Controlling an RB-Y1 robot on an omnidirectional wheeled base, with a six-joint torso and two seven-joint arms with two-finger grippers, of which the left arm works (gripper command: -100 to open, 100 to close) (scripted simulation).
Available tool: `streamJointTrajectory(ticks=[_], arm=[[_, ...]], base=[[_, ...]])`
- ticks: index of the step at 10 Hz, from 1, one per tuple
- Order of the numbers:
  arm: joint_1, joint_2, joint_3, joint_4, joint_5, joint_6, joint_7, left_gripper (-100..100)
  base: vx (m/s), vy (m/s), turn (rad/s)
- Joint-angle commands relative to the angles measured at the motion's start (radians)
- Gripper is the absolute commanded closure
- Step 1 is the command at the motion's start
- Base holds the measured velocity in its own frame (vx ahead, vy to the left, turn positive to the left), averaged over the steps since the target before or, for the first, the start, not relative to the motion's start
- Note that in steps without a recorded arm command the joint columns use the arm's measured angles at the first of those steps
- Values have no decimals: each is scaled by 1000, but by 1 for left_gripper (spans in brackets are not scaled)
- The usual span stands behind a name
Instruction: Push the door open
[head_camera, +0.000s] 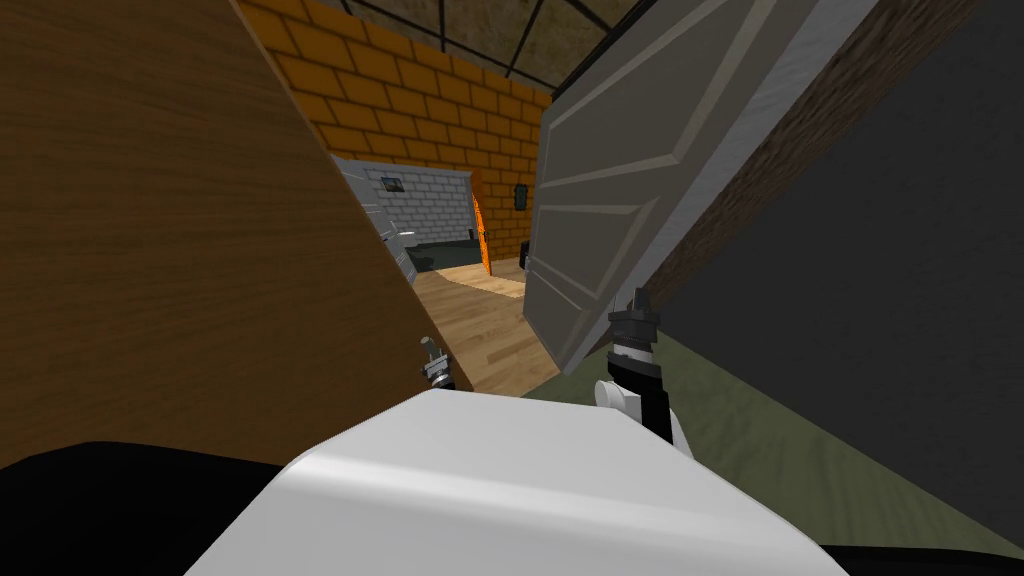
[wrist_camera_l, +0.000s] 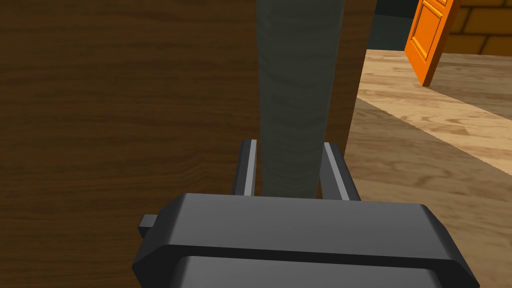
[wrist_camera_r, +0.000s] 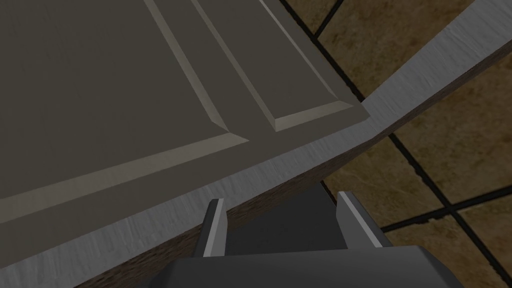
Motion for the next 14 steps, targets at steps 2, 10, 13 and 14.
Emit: streamJointTrajectory(ticks=[2,10,13,14], arm=[[22,8,52,-19,27,-10,-10,100],[37,-3,136,-31,76,-22,-23,100],[44,-13,177,-36,99,-28,-29,100],[47,-18,195,-39,110,-31,-32,100]], base=[[103,22,-73],[87,31,-41],[119,41,-50],[132,41,-40]])
